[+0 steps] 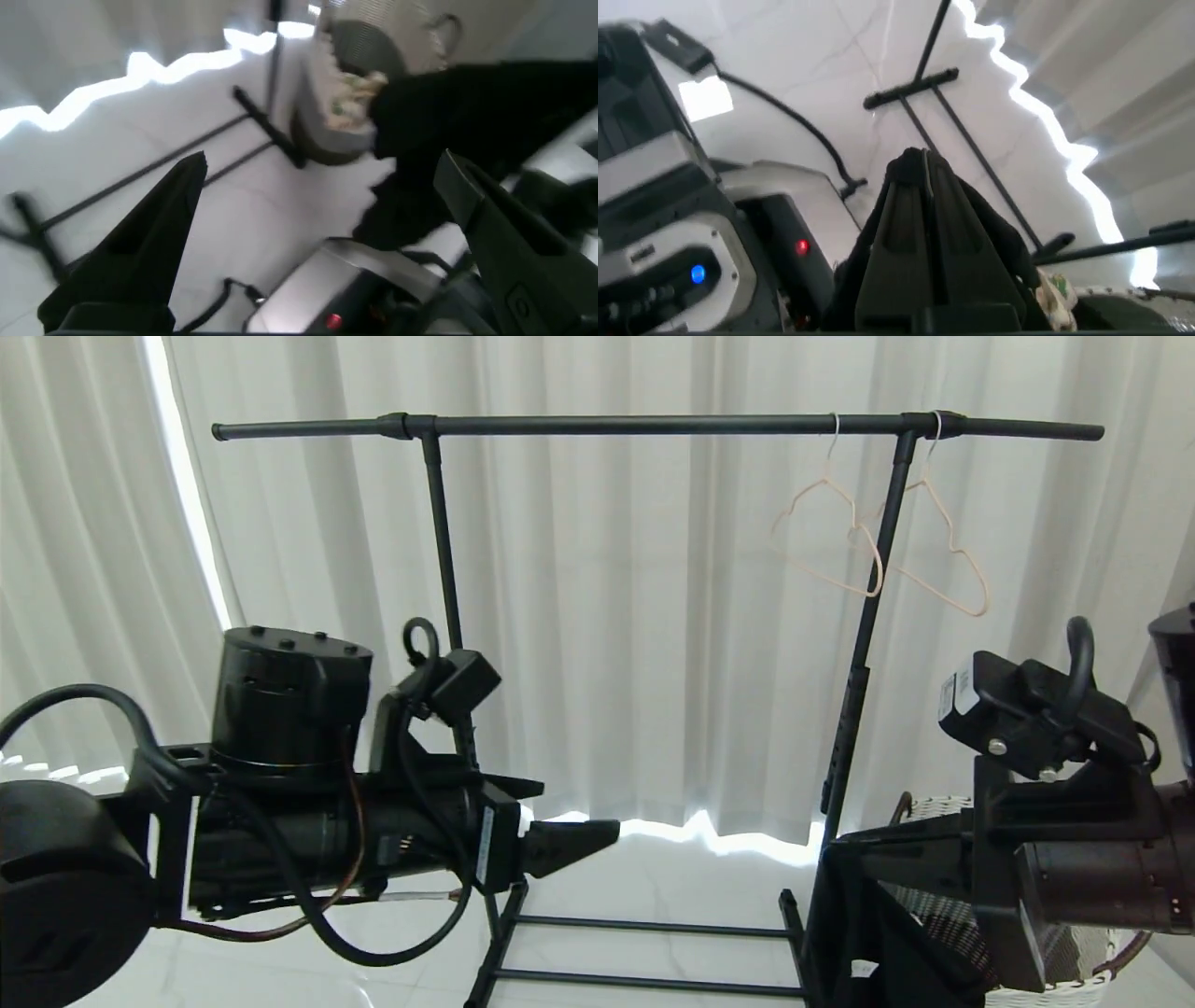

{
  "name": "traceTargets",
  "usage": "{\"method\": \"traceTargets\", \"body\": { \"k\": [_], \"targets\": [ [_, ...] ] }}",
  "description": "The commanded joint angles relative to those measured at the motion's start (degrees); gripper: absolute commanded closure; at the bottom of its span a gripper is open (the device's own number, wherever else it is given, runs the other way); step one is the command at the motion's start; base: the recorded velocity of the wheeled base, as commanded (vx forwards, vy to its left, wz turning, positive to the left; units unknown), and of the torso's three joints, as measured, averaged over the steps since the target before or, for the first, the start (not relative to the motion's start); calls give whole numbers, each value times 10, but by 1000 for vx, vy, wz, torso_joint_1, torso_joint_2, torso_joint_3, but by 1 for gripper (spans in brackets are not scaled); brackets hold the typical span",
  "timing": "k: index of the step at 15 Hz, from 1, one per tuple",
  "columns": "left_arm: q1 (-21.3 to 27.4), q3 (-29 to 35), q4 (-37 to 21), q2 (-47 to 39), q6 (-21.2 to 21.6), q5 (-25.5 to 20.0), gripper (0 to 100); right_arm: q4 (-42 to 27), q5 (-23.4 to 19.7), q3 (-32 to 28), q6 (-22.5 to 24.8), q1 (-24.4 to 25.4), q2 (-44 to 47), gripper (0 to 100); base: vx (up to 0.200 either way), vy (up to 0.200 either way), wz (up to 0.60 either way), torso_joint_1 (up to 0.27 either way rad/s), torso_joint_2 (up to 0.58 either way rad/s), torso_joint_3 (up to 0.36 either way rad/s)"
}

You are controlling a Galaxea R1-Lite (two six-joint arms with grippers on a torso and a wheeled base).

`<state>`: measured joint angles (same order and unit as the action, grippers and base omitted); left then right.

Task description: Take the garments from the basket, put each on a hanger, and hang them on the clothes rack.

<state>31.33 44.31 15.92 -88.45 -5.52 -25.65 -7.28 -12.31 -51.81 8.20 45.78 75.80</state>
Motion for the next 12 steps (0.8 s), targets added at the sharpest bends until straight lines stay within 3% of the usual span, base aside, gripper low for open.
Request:
{"method": "traceTargets", "body": {
  "k": [1,3,11,12],
  "targets": [
    [47,15,3,-26,0,-70,0,38,-1,-5,-21,5,29,100,0,0,0,0,0,0],
    [61,17,2,-30,3,-117,0,83,1,-7,-50,15,51,100,0,0,0,0,0,0],
    [81,50,3,-125,2,-114,0,108,11,-65,-64,20,109,100,0,0,0,0,0,0],
    [80,65,3,-150,1,-96,0,108,11,-73,-64,20,114,100,0,0,0,0,0,0]
  ]
}}
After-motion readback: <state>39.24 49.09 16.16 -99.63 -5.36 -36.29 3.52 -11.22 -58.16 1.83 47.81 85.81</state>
